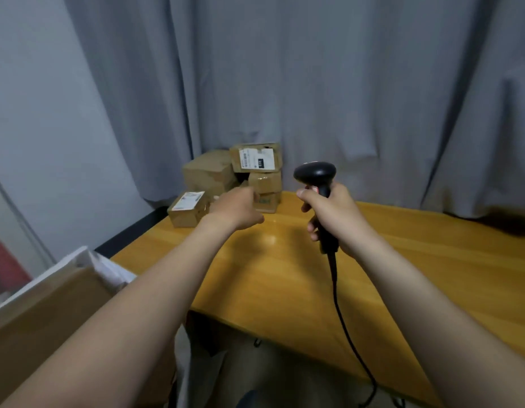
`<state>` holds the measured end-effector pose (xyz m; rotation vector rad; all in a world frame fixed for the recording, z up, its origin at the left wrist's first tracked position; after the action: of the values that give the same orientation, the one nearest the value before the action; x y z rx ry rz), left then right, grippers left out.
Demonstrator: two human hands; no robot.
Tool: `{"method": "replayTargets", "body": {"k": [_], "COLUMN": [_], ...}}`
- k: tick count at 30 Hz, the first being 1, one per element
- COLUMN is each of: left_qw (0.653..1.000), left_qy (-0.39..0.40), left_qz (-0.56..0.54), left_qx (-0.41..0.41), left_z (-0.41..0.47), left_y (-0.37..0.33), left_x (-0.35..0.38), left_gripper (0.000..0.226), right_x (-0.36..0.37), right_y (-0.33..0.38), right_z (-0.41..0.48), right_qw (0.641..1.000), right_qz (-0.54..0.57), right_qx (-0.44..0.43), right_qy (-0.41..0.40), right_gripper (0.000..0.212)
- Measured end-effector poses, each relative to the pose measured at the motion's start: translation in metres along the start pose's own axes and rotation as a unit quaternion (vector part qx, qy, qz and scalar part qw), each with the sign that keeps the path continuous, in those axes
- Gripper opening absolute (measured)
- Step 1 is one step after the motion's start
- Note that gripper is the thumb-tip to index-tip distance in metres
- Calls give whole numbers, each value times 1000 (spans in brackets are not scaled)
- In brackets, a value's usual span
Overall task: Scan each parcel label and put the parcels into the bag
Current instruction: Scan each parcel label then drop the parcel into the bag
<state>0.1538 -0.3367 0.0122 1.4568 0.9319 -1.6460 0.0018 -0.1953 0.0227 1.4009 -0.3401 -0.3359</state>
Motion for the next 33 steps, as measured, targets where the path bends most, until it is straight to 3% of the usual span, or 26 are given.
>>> {"method": "replayTargets", "body": {"k": [7,11,13,17,21,24,33], "left_qw": [999,971,919,759,675,659,661], "left_qy": [-19,-24,-15,53,89,77,66], "left_qz": [-32,-180,-314,-547,-637,-662,-665], "left_qx": [-36,-158,-240,-350,-362,-347,-340], "left_z": [107,159,177,203,222,229,198], "left_y": [-1,21,29,29,19,13,21], "left_x": [41,75,90,128,154,154,150], "left_gripper": [70,80,87,85,68,55,52], "right_x": [-10,-17,-17,-12,-6,-9,-20], "right_y": [-47,-85,-102,-132,-148,-152,-133], "right_z": [83,125,142,163,170,170,147], "right_qw": [999,998,998,997,996,996,996], "right_qz": [-19,-14,-6,-3,-11,-4,3], "right_qx": [8,41,51,67,76,79,68], "right_qy": [-29,-33,-36,-45,-37,-38,-51], "right_gripper": [17,16,17,17,18,17,17]}}
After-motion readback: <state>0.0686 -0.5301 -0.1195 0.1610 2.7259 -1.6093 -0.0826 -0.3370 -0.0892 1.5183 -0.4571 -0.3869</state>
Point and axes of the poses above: each hand's wrist, its own z-axis towards the middle knuckle, its own x-axis out of the palm, y = z × x, the point moved 7 cm from there along z, towards the middle knuckle, and after that the axes turned 12 degrees about z, right-handed, at the moved point
